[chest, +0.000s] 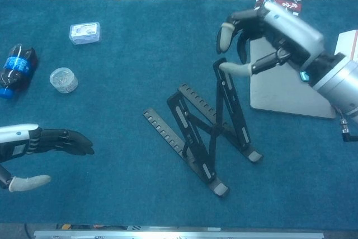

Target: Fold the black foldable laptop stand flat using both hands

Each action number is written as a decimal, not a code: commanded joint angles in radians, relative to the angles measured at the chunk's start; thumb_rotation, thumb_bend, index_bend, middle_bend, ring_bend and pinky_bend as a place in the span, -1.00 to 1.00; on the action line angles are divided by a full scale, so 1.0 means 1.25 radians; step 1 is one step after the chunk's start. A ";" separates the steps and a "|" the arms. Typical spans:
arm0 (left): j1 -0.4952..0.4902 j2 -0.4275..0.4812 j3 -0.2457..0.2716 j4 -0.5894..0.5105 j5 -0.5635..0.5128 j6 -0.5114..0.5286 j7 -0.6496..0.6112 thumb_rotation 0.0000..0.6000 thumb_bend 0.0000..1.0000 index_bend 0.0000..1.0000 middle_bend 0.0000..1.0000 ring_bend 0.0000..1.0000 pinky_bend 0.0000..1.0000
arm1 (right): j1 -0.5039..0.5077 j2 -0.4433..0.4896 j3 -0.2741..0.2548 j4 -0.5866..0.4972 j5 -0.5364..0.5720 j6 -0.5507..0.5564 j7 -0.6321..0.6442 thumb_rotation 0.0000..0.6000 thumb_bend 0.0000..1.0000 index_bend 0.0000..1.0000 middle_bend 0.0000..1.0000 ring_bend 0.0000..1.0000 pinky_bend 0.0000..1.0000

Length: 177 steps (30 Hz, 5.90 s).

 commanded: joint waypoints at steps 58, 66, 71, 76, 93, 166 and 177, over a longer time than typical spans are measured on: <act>-0.130 -0.268 -0.136 0.055 -0.191 -0.101 -0.611 1.00 -0.19 -0.87 -0.72 -0.72 -0.80 | 0.004 0.032 -0.125 0.066 -0.135 0.024 0.205 1.00 -0.81 -0.47 -0.36 -0.59 -0.43; -0.122 -0.265 -0.147 0.015 -0.217 -0.101 -0.651 1.00 -0.19 -0.87 -0.72 -0.72 -0.80 | -0.015 0.054 -0.150 0.055 -0.155 0.059 0.196 1.00 -0.81 -0.49 -0.36 -0.59 -0.43; -0.121 -0.266 -0.156 -0.010 -0.232 -0.114 -0.676 1.00 -0.19 -0.87 -0.71 -0.72 -0.80 | -0.016 0.055 -0.153 0.057 -0.158 0.065 0.197 1.00 -0.81 -0.49 -0.36 -0.59 -0.43; -0.122 -0.282 -0.180 -0.005 -0.247 -0.130 -0.659 1.00 -0.19 -0.87 -0.71 -0.72 -0.80 | -0.015 0.054 -0.156 0.056 -0.164 0.071 0.198 1.00 -0.81 -0.49 -0.36 -0.59 -0.43; -0.120 -0.330 -0.241 -0.028 -0.316 -0.210 -0.714 1.00 -0.19 -0.87 -0.71 -0.72 -0.80 | -0.016 0.047 -0.149 0.075 -0.146 0.077 0.208 1.00 -0.81 -0.49 -0.36 -0.59 -0.43; -0.025 -0.115 -0.335 -0.087 -0.376 -0.220 -0.050 0.41 -0.19 -0.94 -0.81 -0.96 -0.86 | -0.021 0.044 -0.119 0.078 -0.123 0.092 0.165 1.00 -0.81 -0.51 -0.36 -0.59 -0.62; -0.003 -0.111 -0.352 -0.067 -0.355 -0.191 0.245 0.86 -0.19 -0.94 -0.82 -0.96 -0.86 | -0.027 0.058 -0.112 0.078 -0.130 0.105 0.127 1.00 -0.81 -0.51 -0.37 -0.61 -0.62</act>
